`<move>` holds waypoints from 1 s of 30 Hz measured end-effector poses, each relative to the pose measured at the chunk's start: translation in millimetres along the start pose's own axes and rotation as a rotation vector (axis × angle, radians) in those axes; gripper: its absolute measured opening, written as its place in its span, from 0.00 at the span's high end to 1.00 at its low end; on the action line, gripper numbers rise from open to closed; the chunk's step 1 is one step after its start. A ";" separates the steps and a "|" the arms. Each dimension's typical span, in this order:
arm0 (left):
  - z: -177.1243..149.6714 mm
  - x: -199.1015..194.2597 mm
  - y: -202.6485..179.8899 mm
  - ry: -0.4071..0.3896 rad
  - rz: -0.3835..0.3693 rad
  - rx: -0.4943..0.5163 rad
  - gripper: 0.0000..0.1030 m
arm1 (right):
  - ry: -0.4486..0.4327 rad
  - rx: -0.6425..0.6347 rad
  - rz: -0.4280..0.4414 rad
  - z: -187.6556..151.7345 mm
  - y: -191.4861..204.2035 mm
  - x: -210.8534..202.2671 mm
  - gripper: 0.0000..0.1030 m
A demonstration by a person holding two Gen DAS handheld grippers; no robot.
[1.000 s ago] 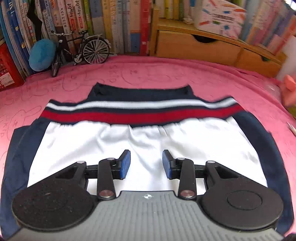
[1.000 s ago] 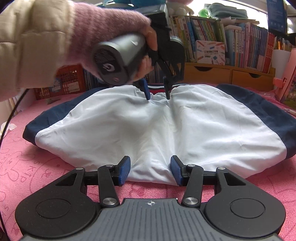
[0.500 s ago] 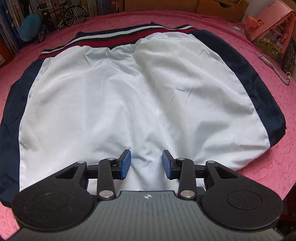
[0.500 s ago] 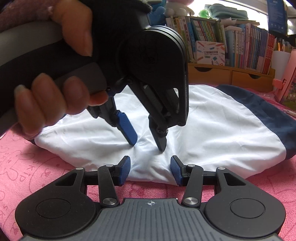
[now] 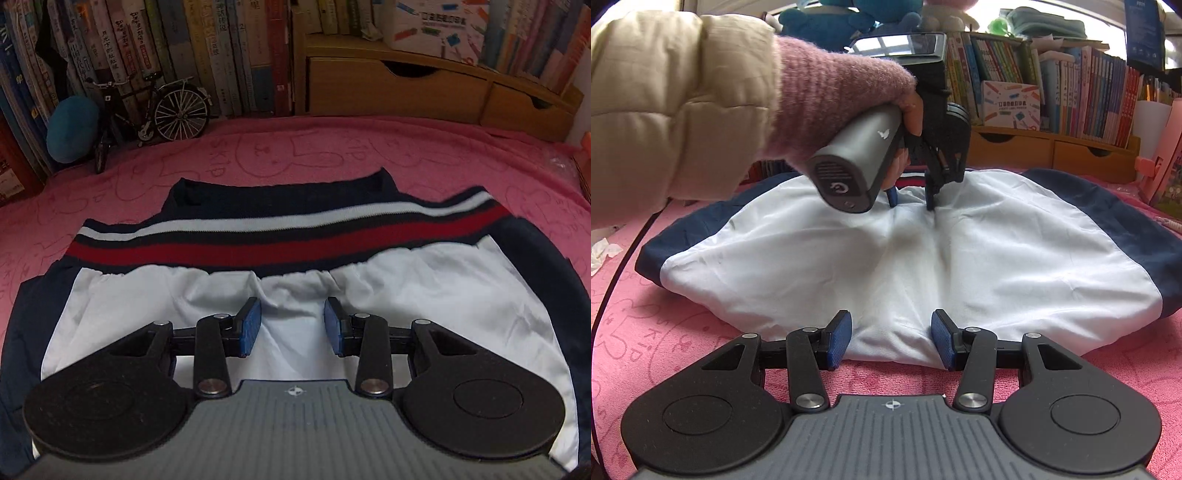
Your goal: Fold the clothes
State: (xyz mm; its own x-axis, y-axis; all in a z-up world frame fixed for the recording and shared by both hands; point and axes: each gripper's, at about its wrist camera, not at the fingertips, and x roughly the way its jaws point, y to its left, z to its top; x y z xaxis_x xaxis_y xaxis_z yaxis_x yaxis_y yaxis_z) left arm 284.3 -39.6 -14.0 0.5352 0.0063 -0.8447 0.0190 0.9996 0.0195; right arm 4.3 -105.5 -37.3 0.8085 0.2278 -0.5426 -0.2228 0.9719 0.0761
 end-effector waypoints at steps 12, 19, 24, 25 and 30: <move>-1.0 2.4 6.0 -0.026 -0.042 0.000 0.64 | 0.004 0.028 -0.026 3.2 -6.2 -20.5 0.55; -0.2 3.1 8.6 -0.023 -0.064 0.002 0.64 | 0.047 0.078 -0.048 36.9 -10.2 25.4 0.55; -2.2 2.9 9.1 -0.035 -0.074 0.013 0.64 | 0.063 0.036 -0.061 27.0 -1.7 30.1 0.55; -2.3 2.9 9.2 -0.036 -0.076 0.014 0.64 | 0.057 0.035 -0.061 21.5 -0.7 23.9 0.55; -2.4 4.1 6.8 -0.051 -0.067 0.031 0.63 | 0.021 0.011 -0.071 0.5 4.2 -0.6 0.55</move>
State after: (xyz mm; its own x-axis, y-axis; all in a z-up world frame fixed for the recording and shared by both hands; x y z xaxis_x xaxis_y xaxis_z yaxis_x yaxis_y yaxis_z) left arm 284.6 -32.8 -18.6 0.5740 -0.0631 -0.8164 0.0822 0.9964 -0.0192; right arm 3.2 -101.6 -36.2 0.8105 0.1571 -0.5643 -0.1592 0.9862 0.0458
